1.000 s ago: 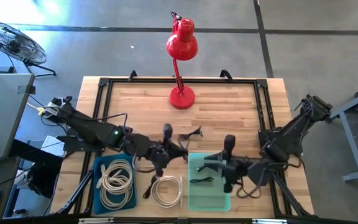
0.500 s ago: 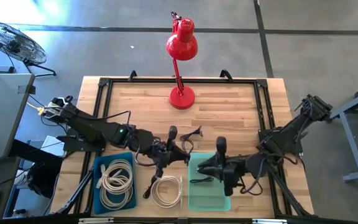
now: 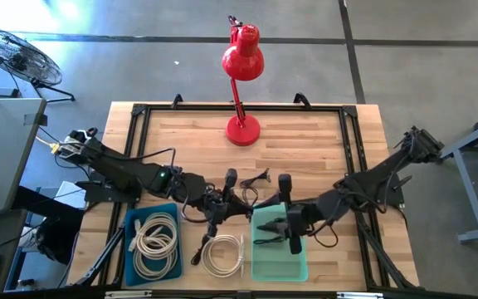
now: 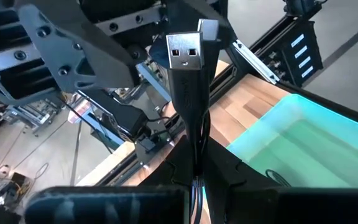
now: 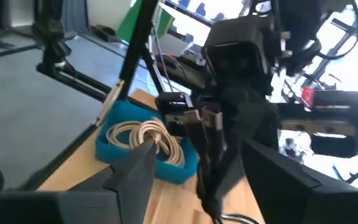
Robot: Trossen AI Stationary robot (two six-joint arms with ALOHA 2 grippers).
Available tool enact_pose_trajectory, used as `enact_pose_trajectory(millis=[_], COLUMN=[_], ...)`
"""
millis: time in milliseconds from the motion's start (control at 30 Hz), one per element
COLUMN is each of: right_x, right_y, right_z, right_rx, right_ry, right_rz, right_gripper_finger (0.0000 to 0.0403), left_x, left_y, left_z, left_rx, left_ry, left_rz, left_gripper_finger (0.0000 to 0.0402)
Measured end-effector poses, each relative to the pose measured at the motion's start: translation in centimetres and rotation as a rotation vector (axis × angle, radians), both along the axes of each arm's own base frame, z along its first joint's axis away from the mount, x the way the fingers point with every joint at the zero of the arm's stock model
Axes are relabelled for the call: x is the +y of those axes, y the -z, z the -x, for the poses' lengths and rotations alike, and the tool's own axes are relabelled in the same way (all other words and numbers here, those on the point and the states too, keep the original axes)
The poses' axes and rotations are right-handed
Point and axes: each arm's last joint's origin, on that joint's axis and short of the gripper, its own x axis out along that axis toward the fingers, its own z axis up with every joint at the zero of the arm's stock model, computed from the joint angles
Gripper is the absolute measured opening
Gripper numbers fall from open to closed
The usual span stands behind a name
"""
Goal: Pick & Place USB Port
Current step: Put the black USB cable into the green bin
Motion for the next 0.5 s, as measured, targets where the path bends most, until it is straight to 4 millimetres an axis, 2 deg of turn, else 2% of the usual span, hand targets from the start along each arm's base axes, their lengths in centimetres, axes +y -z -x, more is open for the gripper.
enact_pose_trajectory(millis=[267,500], right_x=[-1.1,-1.4], right_y=[1.0,1.1], right_z=[-1.9,-2.3], right_rx=[0.011,0.016], right_ry=[-0.003,-0.014], right_rz=[-0.003,-0.011], right_gripper_finger=[0.0238,0.0223], left_x=[0.0,0.4], left_y=[1.0,1.0], left_z=[-1.0,-1.1], left_rx=[0.013,0.015], left_ry=[-0.003,-0.011], left_rz=[-0.024,-0.024], left_gripper_finger=[0.0008,0.0008])
